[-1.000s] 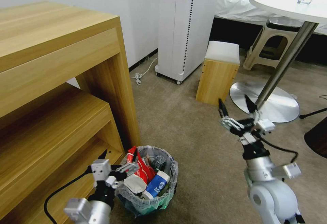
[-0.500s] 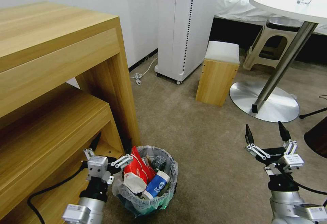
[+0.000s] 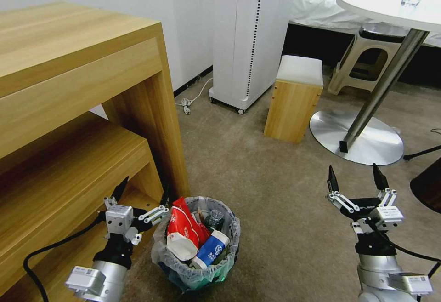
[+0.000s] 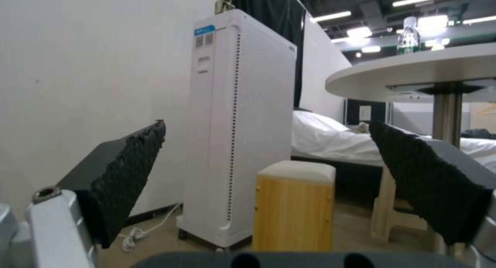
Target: Pick up the trash bin and place the garbage on the floor into it.
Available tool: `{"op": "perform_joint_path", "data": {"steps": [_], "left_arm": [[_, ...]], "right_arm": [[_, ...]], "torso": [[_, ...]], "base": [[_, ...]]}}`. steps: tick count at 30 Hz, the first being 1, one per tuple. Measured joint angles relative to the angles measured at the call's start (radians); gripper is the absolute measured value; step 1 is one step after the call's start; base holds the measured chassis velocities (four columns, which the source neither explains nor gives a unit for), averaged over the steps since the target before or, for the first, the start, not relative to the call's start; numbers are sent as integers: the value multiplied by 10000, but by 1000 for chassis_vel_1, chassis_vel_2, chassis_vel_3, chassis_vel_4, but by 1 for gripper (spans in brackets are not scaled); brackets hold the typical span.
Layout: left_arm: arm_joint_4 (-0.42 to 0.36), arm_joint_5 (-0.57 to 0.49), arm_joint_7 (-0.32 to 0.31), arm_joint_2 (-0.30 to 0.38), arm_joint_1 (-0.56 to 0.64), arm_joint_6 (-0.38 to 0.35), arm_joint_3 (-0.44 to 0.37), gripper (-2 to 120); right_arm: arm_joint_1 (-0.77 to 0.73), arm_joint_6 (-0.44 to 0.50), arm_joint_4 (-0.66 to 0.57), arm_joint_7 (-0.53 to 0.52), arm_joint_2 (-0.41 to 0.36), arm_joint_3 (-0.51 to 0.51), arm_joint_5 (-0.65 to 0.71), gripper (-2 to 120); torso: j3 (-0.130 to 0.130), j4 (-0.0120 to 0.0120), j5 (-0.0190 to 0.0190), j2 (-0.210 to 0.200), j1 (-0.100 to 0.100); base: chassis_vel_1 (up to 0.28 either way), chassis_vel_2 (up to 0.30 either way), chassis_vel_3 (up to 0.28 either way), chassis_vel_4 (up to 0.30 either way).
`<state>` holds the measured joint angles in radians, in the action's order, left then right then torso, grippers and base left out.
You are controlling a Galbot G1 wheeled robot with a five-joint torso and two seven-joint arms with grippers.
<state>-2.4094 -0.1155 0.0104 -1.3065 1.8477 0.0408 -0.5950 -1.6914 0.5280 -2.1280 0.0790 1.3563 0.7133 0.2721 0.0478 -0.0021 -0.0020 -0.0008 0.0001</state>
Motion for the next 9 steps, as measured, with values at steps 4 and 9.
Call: {"op": "perform_joint_path", "data": {"steps": [4, 9], "left_arm": [[13, 121, 15, -27, 31, 1, -76, 100], [47, 180, 4, -77, 46, 11, -99, 100]], "right_arm": [[51, 39, 112, -22, 56, -135, -121, 100], [42, 40, 131, -13, 70, -164, -181, 100]], "torso": [[0, 0, 0, 0, 0], [0, 0, 0, 0, 0]], "base": [[0, 0, 0, 0], [0, 0, 0, 0]]}}
